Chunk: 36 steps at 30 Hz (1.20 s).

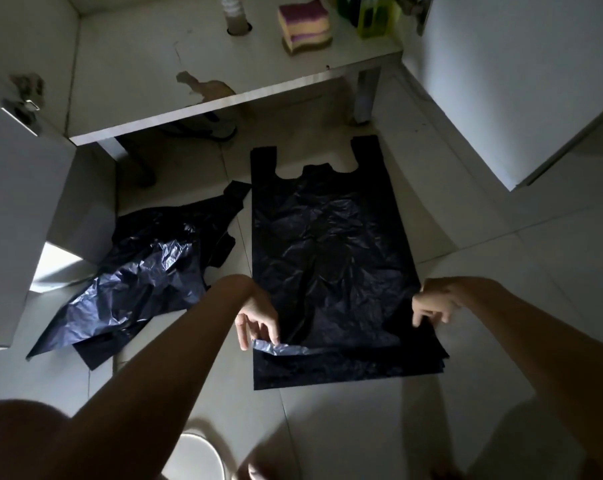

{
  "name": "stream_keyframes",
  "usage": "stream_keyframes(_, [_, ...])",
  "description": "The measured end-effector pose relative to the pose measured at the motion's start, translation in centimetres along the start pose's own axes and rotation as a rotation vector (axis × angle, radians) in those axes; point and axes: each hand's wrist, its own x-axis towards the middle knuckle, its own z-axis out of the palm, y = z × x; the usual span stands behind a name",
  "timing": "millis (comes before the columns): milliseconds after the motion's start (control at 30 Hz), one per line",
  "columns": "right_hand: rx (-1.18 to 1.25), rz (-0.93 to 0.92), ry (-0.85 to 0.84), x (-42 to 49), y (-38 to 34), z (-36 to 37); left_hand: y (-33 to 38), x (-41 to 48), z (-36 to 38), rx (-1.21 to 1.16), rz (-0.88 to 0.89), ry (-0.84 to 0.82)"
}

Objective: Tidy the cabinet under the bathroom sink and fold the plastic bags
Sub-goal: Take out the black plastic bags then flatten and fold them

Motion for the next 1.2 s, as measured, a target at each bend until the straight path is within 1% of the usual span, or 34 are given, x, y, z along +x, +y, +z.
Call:
stream_keyframes(33, [-0.025, 0.005, -0.007, 0.3, -0.2, -0.5, 0.0, 0.1, -0.5, 0.019, -0.036, -0.029])
stream_keyframes(67, [-0.062, -0.014, 0.028, 0.6, -0.5, -0.9, 0.1, 0.3, -1.0, 0.033, -0.058, -0.048])
stream_keyframes(100, [-0.097, -0.059, 0.114, 0.9, -0.6, -1.1, 0.2, 0.7, -1.7, 0.041, -0.054, -0.036])
stream_keyframes(133, [-0.129, -0.124, 0.221, 1.3, -0.9, -1.1, 0.4, 1.5, -2.4, 0.048, -0.015, 0.044])
stream_keyframes(167, [-0.163, -0.189, 0.339, 1.6, -1.2, -0.8, 0.7, 2.4, -3.0, 0.073, 0.045, 0.207])
stream_keyframes(233, [-0.219, -0.28, 0.572, 2.4, -1.6, 0.8, 1.4, 4.5, -3.9, 0.132, 0.147, 0.655])
stream_keyframes(267, [-0.248, -0.311, 0.649, 3.1, -1.7, 1.8, 1.8, 5.6, -3.9, 0.109, 0.183, 0.825])
stream_keyframes(300, [-0.281, -0.328, 0.676, 3.7, -2.0, 2.7, 2.2, 6.8, -3.6, 0.066, 0.209, 0.915])
stream_keyframes(333, [-0.313, -0.331, 0.663, 4.2, -2.1, 3.6, 2.5, 7.9, -3.2, 0.048, 0.218, 0.937])
stream_keyframes(400, [-0.391, -0.294, 0.634, 5.0, -2.2, 4.9, 2.6, 10.0, -2.2, 0.096, 0.165, 0.864])
stream_keyframes(433, [-0.427, -0.273, 0.652, 5.3, -2.2, 5.3, 2.3, 10.8, -1.8, 0.115, 0.132, 0.838])
stream_keyframes(467, [-0.457, -0.265, 0.709, 5.4, -2.3, 5.6, 2.0, 11.6, -1.5, 0.112, 0.116, 0.844])
stream_keyframes(500, [-0.469, -0.266, 0.785, 5.4, -2.5, 5.6, 1.7, 12.0, -1.5, 0.093, 0.121, 0.883])
stream_keyframes(567, [-0.463, -0.302, 0.949, 5.8, -3.2, 5.4, 1.5, 12.5, -1.8, 0.036, 0.166, 1.024])
stream_keyframes(600, [-0.446, -0.328, 1.009, 6.2, -3.6, 5.2, 1.6, 12.7, -2.2, -0.003, 0.198, 1.108])
stream_keyframes(633, [-0.425, -0.35, 1.031, 6.9, -4.1, 5.0, 1.9, 13.2, -2.9, -0.038, 0.232, 1.183])
stream_keyframes(667, [-0.41, -0.363, 1.017, 7.2, -4.4, 4.9, 2.1, 13.4, -3.5, -0.062, 0.259, 1.231])
stream_keyframes(700, [-0.397, -0.376, 0.975, 8.0, -4.7, 4.9, 2.5, 14.0, -4.3, -0.079, 0.275, 1.246])
stream_keyframes(767, [-0.376, -0.381, 0.869, 9.4, -4.5, 5.9, 2.8, 15.3, -5.1, -0.097, 0.272, 1.227])
stream_keyframes(800, [-0.372, -0.378, 0.847, 10.2, -4.3, 6.5, 2.9, 16.1, -5.5, -0.103, 0.265, 1.216])
stream_keyframes(867, [-0.364, -0.368, 0.903, 11.0, -3.7, 7.8, 2.7, 17.3, -5.4, -0.102, 0.247, 1.215])
stream_keyframes(1000, [-0.337, -0.353, 0.985, 11.7, -3.7, 8.3, 4.0, 18.2, -6.2, -0.066, 0.163, 1.332])
stream_keyframes(1067, [-0.327, -0.358, 0.996, 11.6, -3.8, 8.4, 4.9, 18.1, -7.5, -0.068, 0.166, 1.368])
stream_keyframes(1200, [-0.323, -0.349, 0.991, 11.5, -3.8, 8.4, 5.1, 19.8, -10.9, -0.128, 0.172, 1.343])
